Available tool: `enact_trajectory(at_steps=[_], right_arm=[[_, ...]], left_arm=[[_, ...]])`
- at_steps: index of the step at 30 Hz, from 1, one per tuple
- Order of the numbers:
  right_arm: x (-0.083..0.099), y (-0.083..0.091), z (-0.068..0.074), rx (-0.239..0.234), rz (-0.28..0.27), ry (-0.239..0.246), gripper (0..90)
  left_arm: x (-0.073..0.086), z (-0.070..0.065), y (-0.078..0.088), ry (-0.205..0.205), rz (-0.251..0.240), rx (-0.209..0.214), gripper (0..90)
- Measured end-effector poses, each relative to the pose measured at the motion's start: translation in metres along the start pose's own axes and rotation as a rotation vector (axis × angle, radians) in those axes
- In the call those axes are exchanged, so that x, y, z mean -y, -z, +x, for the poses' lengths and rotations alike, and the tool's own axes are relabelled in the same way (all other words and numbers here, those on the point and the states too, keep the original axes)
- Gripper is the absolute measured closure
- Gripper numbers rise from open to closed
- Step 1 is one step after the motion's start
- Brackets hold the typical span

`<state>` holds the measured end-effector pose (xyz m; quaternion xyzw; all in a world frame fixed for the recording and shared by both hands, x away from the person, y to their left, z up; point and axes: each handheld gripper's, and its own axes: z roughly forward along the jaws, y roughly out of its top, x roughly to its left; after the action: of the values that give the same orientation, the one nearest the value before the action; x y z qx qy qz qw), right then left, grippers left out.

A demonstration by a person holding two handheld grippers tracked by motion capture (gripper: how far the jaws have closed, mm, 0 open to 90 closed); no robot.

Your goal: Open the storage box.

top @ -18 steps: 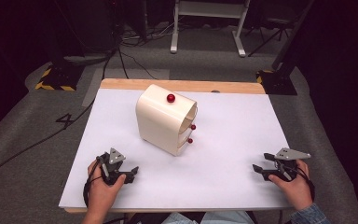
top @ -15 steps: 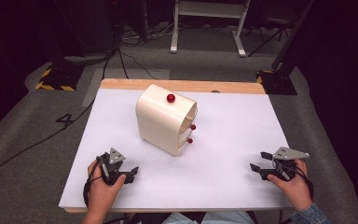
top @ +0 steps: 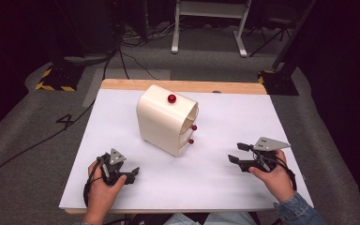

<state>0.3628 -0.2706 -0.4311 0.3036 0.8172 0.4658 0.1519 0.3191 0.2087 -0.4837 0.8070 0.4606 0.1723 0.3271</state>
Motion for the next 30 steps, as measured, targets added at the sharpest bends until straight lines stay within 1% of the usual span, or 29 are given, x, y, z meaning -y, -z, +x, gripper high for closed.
enact_trajectory(at_steps=[1,2,3,4,5,6,7,8,9,11,13,14,15,17,18,20,21,23,24,26,28,30], right_arm=[[0.000,0.000,0.000,0.000,0.000,0.000,37.5],[-0.002,-0.003,0.001,-0.012,-0.003,-0.001,39.5],[-0.006,-0.013,0.003,-0.046,0.006,0.008,43.8],[-0.009,-0.020,0.004,-0.067,0.001,0.004,44.6],[-0.009,-0.020,0.004,-0.067,0.001,0.004,44.6],[-0.012,-0.031,0.007,-0.093,-0.029,-0.004,47.2],[-0.012,-0.031,0.007,-0.093,-0.029,-0.004,47.2],[-0.015,-0.040,0.010,-0.107,-0.059,-0.005,48.8],[-0.015,-0.040,0.010,-0.107,-0.059,-0.005,48.8],[-0.017,-0.052,0.013,-0.131,-0.088,-0.012,52.2],[-0.019,-0.066,0.015,-0.146,-0.112,-0.032,54.6],[-0.019,-0.078,0.016,-0.161,-0.132,-0.040,55.9],[-0.019,-0.078,0.016,-0.161,-0.132,-0.040,55.9],[-0.020,-0.086,0.016,-0.162,-0.142,-0.026,58.7],[-0.021,-0.095,0.017,-0.161,-0.155,-0.008,63.4],[-0.022,-0.100,0.018,-0.163,-0.166,0.005,64.6],[-0.022,-0.100,0.018,-0.163,-0.166,0.005,64.6],[-0.021,-0.107,0.018,-0.179,-0.181,0.009,66.4],[-0.021,-0.108,0.018,-0.178,-0.184,0.012,66.9],[-0.021,-0.110,0.019,-0.183,-0.186,0.009,67.5],[-0.019,-0.116,0.021,-0.191,-0.182,0.018,69.1],[-0.018,-0.118,0.022,-0.193,-0.182,0.022,69.5]], left_arm=[[0.000,0.000,0.000,0.000,0.000,0.000,17.7],[0.000,0.000,0.000,0.001,0.002,0.003,17.7],[0.000,0.000,0.000,0.000,0.005,0.003,17.7],[-0.001,0.001,0.000,-0.003,0.006,0.004,17.7],[-0.001,0.001,0.000,-0.003,0.006,0.004,17.7],[-0.001,0.001,0.000,-0.003,0.006,0.004,17.7],[-0.001,0.001,0.000,-0.003,0.006,0.005,17.7],[-0.001,0.001,0.000,-0.002,0.007,0.005,17.6],[-0.001,0.001,0.000,-0.001,0.010,0.007,17.6],[-0.001,0.001,0.000,-0.003,0.009,0.006,17.5],[-0.001,0.001,0.000,-0.002,0.006,0.006,17.5],[0.000,0.001,0.000,-0.001,0.004,0.005,17.5],[0.000,0.001,0.000,-0.001,0.004,0.005,17.5],[0.000,0.000,0.000,0.001,-0.003,0.003,17.6],[0.000,0.000,0.000,-0.001,-0.005,0.002,17.6],[0.001,0.000,0.000,-0.003,-0.001,0.000,17.6],[0.001,-0.001,0.000,-0.004,-0.004,-0.002,17.6],[0.001,-0.001,0.000,-0.008,-0.008,-0.009,17.8],[0.001,-0.001,0.000,-0.009,-0.008,-0.009,17.9],[0.001,-0.002,0.001,-0.012,-0.008,-0.011,18.0],[0.002,-0.002,0.001,-0.014,-0.008,-0.013,18.1],[0.002,-0.002,0.001,-0.014,-0.008,-0.013,18.1]])
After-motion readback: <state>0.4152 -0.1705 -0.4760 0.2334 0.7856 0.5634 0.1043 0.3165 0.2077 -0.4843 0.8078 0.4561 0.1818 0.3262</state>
